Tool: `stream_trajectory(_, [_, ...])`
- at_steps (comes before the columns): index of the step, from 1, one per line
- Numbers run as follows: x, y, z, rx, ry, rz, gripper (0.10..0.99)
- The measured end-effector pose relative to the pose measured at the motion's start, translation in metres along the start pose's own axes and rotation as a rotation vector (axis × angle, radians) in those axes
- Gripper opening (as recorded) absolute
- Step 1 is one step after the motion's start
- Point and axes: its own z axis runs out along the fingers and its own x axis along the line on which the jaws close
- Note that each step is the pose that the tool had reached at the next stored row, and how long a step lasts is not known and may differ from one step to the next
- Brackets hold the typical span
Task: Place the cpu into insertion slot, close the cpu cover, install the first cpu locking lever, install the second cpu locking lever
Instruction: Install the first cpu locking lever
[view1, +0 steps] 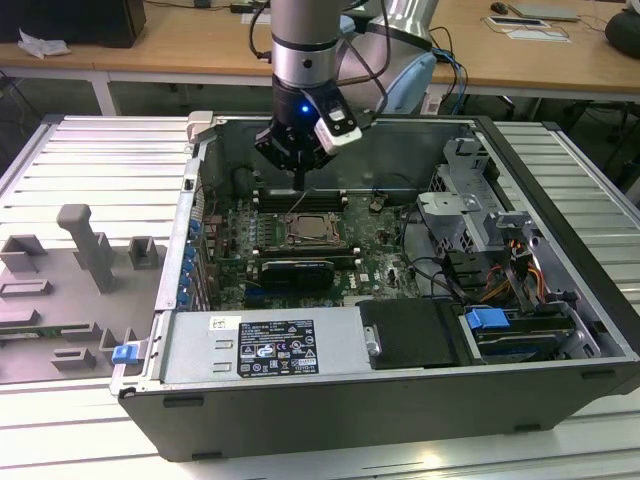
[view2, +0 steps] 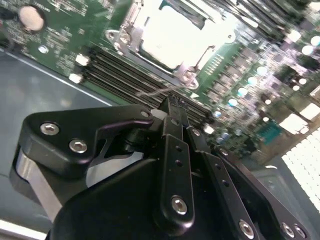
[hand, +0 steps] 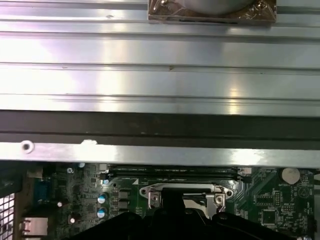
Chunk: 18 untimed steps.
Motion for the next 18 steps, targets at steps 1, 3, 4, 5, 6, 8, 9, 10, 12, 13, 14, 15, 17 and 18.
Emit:
stream_trajectory(1, [0.0000,0.0000,0.0003,0.000,0.0002,0.000,0.106])
stream_trajectory(3, [0.0000,-0.0001,0.0019,-0.010,-0.0003,0.000,0.106])
stream_trajectory(4, [0.0001,-0.0001,0.0026,-0.014,-0.0010,0.000,0.106])
stream_trajectory(5, [0.0001,-0.0001,0.0029,-0.016,-0.0015,0.000,0.106])
stream_trajectory(6, [0.0001,-0.0002,0.0034,-0.018,-0.0026,-0.001,0.106])
stream_trajectory(8, [-0.0001,-0.0002,0.0045,-0.019,-0.0038,-0.006,0.106])
stream_trajectory(9, [-0.0006,-0.0003,0.0051,-0.019,-0.0039,-0.009,0.106])
stream_trajectory(10, [-0.0016,-0.0003,0.0058,-0.019,-0.0037,-0.010,0.106])
stream_trajectory(12, [-0.0047,-0.0004,0.0076,-0.019,-0.0035,-0.011,0.106])
stream_trajectory(13, [-0.0055,-0.0002,0.0082,-0.019,-0.0035,-0.011,0.106])
stream_trajectory(14, [-0.0070,0.0004,0.0092,-0.019,-0.0035,-0.012,0.106])
stream_trajectory(15, [-0.0084,0.0009,0.0102,-0.019,-0.0035,-0.012,0.106])
stream_trajectory(17, [-0.0121,0.0019,0.0146,-0.019,-0.0034,-0.014,0.106])
stream_trajectory(18, [-0.0129,0.0019,0.0160,-0.019,-0.0034,-0.015,0.106])
